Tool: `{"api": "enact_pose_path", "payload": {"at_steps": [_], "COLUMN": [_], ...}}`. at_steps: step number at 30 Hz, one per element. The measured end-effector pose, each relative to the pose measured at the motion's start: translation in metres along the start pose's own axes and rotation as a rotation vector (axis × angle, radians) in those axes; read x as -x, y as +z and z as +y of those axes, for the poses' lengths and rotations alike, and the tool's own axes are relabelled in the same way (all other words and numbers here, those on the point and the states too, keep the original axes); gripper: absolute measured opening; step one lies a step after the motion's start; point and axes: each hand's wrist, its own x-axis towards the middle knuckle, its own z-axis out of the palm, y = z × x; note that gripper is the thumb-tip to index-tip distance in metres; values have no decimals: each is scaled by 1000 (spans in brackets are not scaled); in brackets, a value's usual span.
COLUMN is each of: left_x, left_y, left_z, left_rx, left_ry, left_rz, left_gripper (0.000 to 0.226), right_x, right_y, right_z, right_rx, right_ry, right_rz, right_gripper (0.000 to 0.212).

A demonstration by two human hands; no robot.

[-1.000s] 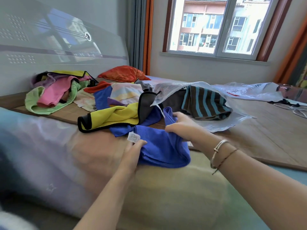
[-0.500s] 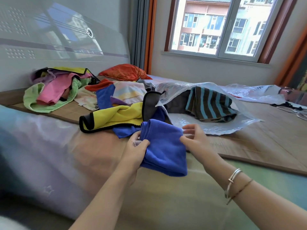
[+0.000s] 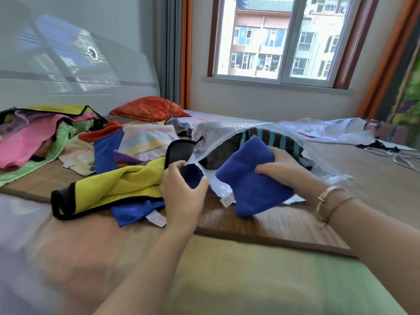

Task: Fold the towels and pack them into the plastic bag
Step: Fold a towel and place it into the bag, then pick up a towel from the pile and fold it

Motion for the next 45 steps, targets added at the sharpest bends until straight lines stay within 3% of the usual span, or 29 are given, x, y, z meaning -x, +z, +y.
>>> {"api": "enact_pose_path", "payload": {"at_steps": [3,6,8,11,14,16,19,23,26,29,34,40,42,45], "left_x": [-28,-44,-46,-44,-46,-46,-43,-47,-48,-49,-50,-44,-38,-20], "left_y": [17,31,38,42,46,49,51,53,56,55,56,47,38,15], "left_z": [-10,-21,-30,-44,-48,-45,-46,-58,-64,-66,-64,-53,-44,-33], "left_rx": [-192,-192,-100,61,142,44,-125,14,114,204,274,220,157,35], "left_ry": [123,262,306,214,-26,-86,-66,11,34,32,-4,-16,-29,7], "left_rz": [-54,-25,49,143,120,-2,-141,-164,-164,-143,-126,-181,-189,-122], "left_gripper": [56,32,18,23,32,35,48,43,40,45,43,42,48,37], "right_x": [-56,-102,-128,-151,-154,-148,-139,-141,-165,-192,-202,-141,-104,-37], "right_y": [1,24,50,85,102,107,120,142,158,166,162,144,138,129], "right_z": [5,6,7,14,32,41,49,59,64,56,49,42,35,22], "right_rx": [305,661,754,888,950,892,795,667,803,880,780,657,530,278], "right_ry": [-98,-262,-307,-217,-118,-163,-298,-216,-142,-69,-17,-3,-30,-128], "right_rz": [22,-70,-56,204,478,529,387,57,-37,-66,-69,-203,-154,67], "right_gripper": [22,48,54,58,62,64,62,55,56,57,55,58,54,35]}}
